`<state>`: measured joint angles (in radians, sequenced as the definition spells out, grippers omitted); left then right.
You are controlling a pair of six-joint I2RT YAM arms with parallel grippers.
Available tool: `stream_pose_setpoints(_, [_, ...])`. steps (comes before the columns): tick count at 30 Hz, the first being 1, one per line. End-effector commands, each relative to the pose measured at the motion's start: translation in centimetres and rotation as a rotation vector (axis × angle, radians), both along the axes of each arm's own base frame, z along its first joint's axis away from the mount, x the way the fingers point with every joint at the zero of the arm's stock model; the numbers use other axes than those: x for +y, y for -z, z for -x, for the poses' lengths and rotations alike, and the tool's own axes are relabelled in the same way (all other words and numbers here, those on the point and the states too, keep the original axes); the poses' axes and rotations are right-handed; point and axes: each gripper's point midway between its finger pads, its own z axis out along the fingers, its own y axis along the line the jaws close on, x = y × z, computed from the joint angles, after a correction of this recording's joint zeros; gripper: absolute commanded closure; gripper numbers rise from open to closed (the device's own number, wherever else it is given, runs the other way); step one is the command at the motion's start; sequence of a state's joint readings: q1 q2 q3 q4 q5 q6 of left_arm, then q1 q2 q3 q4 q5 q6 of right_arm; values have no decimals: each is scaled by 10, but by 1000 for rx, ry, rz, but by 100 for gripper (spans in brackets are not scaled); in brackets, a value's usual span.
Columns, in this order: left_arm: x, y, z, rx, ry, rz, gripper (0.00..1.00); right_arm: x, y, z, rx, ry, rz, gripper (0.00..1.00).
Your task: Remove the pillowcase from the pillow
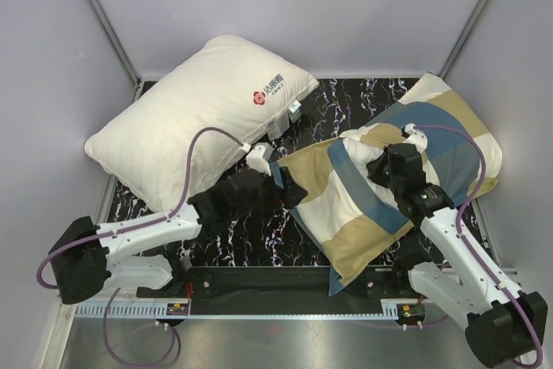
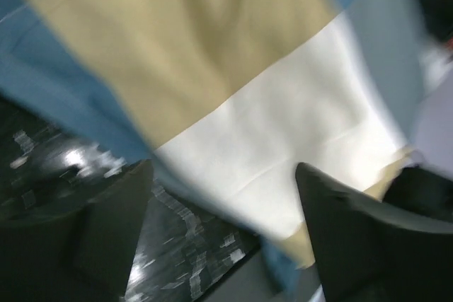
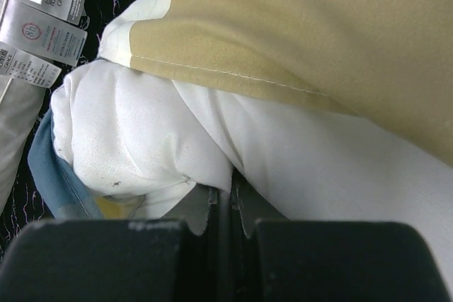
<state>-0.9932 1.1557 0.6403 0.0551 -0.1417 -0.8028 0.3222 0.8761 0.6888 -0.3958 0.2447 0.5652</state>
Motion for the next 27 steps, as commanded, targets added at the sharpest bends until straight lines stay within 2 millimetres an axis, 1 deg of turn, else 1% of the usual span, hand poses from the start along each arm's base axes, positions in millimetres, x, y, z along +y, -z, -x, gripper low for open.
stream_pose_setpoints(1, [-33, -52, -24, -94, 20, 96, 2, -32, 27, 17, 93, 95, 108, 100])
stream_pose_setpoints(2, [-47, -56, -32, -92, 25, 99, 1, -32, 27, 18, 92, 91, 105, 100])
stream_pose_setpoints(3, [-56, -58, -35, -83, 38, 102, 1, -32, 29, 19, 100, 89, 105, 100])
stream_pose_setpoints(4, [-61, -53, -38, -67, 39, 83, 1, -31, 26, 20, 89, 88, 98, 100])
stream_pose_setpoints(5, [-75, -49, -48, -52, 41, 61, 1, -31, 26, 20, 90, 82, 96, 100])
stream_pose_setpoints(7, [-86, -38, -54, -23, 41, 18, 1, -32, 24, 23, 84, 85, 92, 100])
stream_pose_setpoints(8, [-92, -25, -58, 2, 43, -23, 1, -31, 24, 24, 84, 82, 91, 100])
stream_pose_setpoints(10, [-95, -14, -58, 25, 50, -34, 2, -33, 21, 27, 76, 83, 95, 100])
stream_pose_setpoints(11, [-96, -7, -57, 32, 52, -33, 9, -33, 21, 27, 74, 82, 97, 100])
stream_pose_setpoints(12, [-95, -4, -55, 41, 53, -24, 15, -34, 20, 27, 69, 83, 96, 100])
stream_pose_setpoints(14, [-93, -1, -52, 40, 51, -3, 31, -34, 20, 27, 68, 82, 97, 100])
stream_pose_setpoints(15, [-93, -2, -51, 39, 55, 7, 43, -34, 20, 27, 68, 85, 96, 100])
stream_pose_setpoints(17, [-94, -6, -50, 28, 64, 28, 54, -34, 24, 25, 81, 82, 103, 100])
stream_pose_setpoints(18, [-95, -7, -48, 27, 75, 34, 64, -33, 25, 25, 84, 77, 103, 100])
stream_pose_setpoints(20, [-97, -10, -47, 22, 89, 47, 77, -32, 27, 24, 92, 76, 105, 100])
stream_pose_setpoints(21, [-98, -10, -45, 23, 99, 51, 88, -32, 26, 24, 87, 77, 102, 100])
stream_pose_setpoints(22, [-100, -13, -45, 19, 104, 60, 95, -31, 27, 24, 87, 75, 102, 100])
stream_pose_setpoints(23, [-100, -13, -45, 19, 108, 63, 100, -32, 28, 24, 88, 78, 103, 100])
stream_pose_setpoints(27, [-100, -17, -43, 13, 112, 84, 100, -33, 27, 24, 89, 81, 110, 100])
